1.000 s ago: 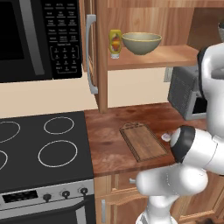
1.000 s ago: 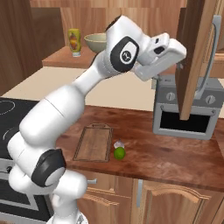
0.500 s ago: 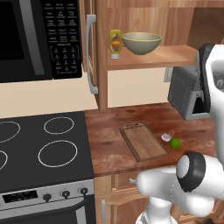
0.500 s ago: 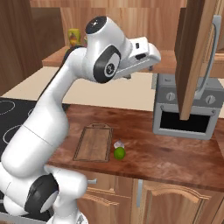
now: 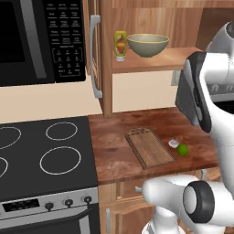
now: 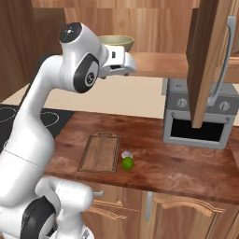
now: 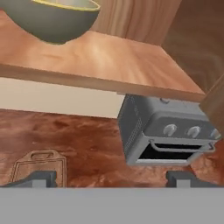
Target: Open the cabinet. Place the bowl and condiment on the counter. Then place the lime and garlic on the cutting board.
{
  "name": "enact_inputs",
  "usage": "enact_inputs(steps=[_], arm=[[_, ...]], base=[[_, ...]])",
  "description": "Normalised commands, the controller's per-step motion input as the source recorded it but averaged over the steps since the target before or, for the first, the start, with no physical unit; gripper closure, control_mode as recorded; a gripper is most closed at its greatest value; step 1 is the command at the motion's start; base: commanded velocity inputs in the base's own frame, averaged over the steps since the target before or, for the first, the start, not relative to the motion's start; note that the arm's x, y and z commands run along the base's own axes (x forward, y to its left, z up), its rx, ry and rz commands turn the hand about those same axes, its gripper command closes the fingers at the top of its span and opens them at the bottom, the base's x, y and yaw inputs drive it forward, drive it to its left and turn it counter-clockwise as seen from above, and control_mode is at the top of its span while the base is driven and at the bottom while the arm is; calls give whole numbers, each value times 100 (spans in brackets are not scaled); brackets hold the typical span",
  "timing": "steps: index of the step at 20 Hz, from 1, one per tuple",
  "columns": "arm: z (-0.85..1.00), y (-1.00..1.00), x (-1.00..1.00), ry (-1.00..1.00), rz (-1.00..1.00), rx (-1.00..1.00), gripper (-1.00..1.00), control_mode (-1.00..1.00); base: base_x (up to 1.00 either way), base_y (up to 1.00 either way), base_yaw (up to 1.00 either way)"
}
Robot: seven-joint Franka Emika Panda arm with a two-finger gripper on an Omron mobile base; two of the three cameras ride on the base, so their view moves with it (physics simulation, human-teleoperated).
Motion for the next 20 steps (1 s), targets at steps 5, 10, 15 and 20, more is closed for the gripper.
enact_inputs(steps=[5,10,15,20], arm=[[22,100,6,0,0,32,-100,-100],[2,100,20,0,0,21,-100,-100],[7,97,39,-6,0,-2,-100,-100],[0,34,13,-4,0,-3,-100,-100]], base=[[0,0,0],[0,0,0],[0,0,0],[0,0,0]])
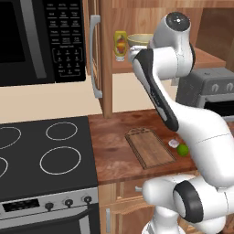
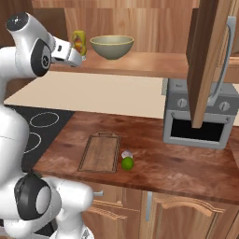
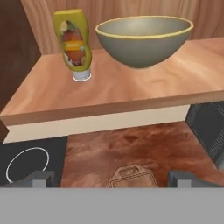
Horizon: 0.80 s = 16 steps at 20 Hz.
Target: Open the cabinet. Place the bowl and condiment on the counter. Then place the lime and garlic on the cutting board.
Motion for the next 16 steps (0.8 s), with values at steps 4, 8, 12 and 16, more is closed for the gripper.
enact_inputs(steps=[4,8,12,16], arm=[[24,39,52,1,0,0,-100,-100],[7,31,62,0,5,4,-100,-100],[1,-3,30,-1,15,1,-100,-100],[0,-10,12,-5,12,0,-100,-100]], base=[[0,0,0],[0,0,0],[0,0,0],[0,0,0]])
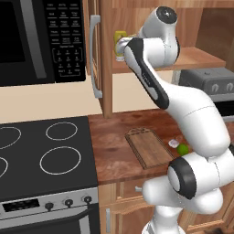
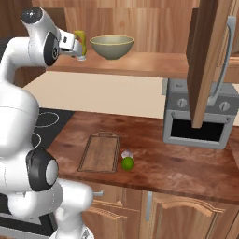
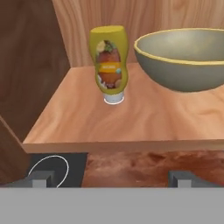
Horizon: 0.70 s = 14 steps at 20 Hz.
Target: Open the cabinet. Place the bowl and condiment on the counter. Then place the lime and garlic on the cutting board.
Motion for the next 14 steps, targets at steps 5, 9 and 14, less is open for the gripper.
enact_inputs(steps=[5,9,14], arm=[[0,0,41,-11,3,-4,-100,-100],[0,0,36,-9,0,-4,-100,-100],[0,2,28,-3,0,-1,-100,-100]], base=[[0,0,0],[0,0,0],[0,0,0]])
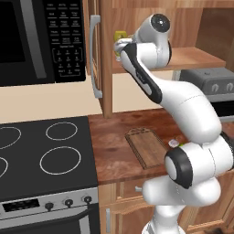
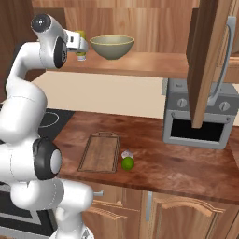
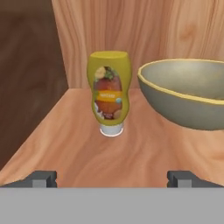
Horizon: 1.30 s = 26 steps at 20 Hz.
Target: Open the cabinet. Place the bowl and condiment on the counter. Then place the lime and garlic on the cutting board.
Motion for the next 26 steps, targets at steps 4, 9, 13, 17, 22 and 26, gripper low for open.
enact_inputs(steps=[4,9,13,17,22,26], arm=[[0,13,42,0,0,0,-100,-100],[0,17,48,0,0,0,-100,-100],[0,1,25,0,0,0,-100,-100],[0,0,8,0,0,0,-100,-100],[-4,0,17,0,0,0,-100,-100],[-5,0,22,0,0,0,-100,-100]], base=[[0,0,0],[0,0,0],[0,0,0],[0,0,0],[0,0,0],[0,0,0]])
